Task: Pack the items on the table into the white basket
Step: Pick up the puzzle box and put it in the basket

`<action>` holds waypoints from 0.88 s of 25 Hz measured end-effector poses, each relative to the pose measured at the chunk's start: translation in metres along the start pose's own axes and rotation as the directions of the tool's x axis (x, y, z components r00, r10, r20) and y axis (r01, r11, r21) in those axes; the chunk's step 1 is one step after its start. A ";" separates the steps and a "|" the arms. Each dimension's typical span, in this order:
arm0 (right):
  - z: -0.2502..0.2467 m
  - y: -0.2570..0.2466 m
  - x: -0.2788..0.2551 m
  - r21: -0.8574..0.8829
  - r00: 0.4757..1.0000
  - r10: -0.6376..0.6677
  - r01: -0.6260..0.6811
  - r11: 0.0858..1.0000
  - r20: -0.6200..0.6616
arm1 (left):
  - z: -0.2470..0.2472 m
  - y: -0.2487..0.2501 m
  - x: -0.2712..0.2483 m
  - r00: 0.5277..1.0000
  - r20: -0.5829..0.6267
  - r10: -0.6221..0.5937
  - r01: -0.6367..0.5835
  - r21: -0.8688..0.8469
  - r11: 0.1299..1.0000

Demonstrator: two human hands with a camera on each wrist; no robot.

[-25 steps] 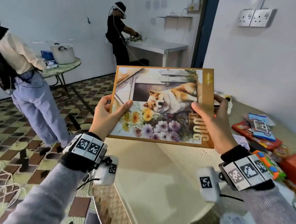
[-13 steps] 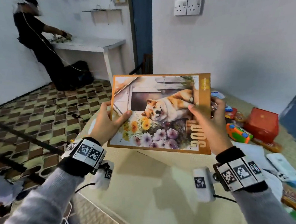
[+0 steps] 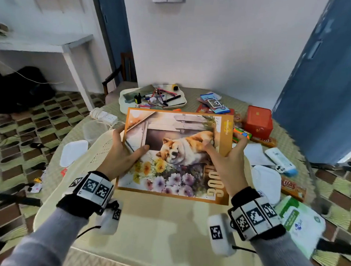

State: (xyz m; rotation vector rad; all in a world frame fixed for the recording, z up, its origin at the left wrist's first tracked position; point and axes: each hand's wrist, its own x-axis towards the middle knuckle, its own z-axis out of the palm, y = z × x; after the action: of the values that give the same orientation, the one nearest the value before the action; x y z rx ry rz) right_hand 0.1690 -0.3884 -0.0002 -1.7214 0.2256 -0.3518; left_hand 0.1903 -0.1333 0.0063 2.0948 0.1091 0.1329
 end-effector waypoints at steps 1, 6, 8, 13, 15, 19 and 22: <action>0.000 0.004 -0.002 -0.007 1.000 0.016 -0.016 1.000 -0.013 | 0.003 -0.003 0.000 1.000 0.007 -0.023 0.023 0.003 1.000; 0.006 0.024 -0.014 -0.075 0.994 0.099 -0.103 0.992 -0.052 | 0.003 -0.021 -0.002 0.999 0.033 -0.012 0.011 0.025 1.000; 0.009 0.031 -0.021 -0.090 0.986 0.151 -0.157 0.984 -0.067 | -0.002 -0.032 0.001 0.996 0.078 -0.045 0.040 0.060 0.997; 0.010 0.043 -0.033 -0.136 0.959 0.272 -0.280 0.950 -0.075 | -0.005 -0.052 0.007 0.952 0.298 -0.077 0.028 0.165 0.986; 0.013 0.048 -0.037 -0.163 0.932 0.348 -0.360 0.919 -0.098 | -0.002 -0.064 0.012 0.915 0.393 -0.087 -0.002 0.221 0.975; 0.020 0.065 -0.039 -0.198 0.857 0.508 -0.514 0.835 -0.084 | 0.015 -0.090 0.025 0.845 0.514 -0.147 -0.015 0.299 0.954; 0.022 0.084 -0.037 -0.201 0.817 0.572 -0.574 0.794 -0.074 | 0.033 -0.111 0.029 0.783 0.587 -0.206 0.021 0.305 0.952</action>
State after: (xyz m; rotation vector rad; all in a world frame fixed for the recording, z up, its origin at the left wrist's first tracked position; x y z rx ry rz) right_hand 0.1464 -0.3702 -0.0903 -1.7649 0.8012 0.1246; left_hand 0.2212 -0.1020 -0.1048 2.3040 -0.1508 -0.6855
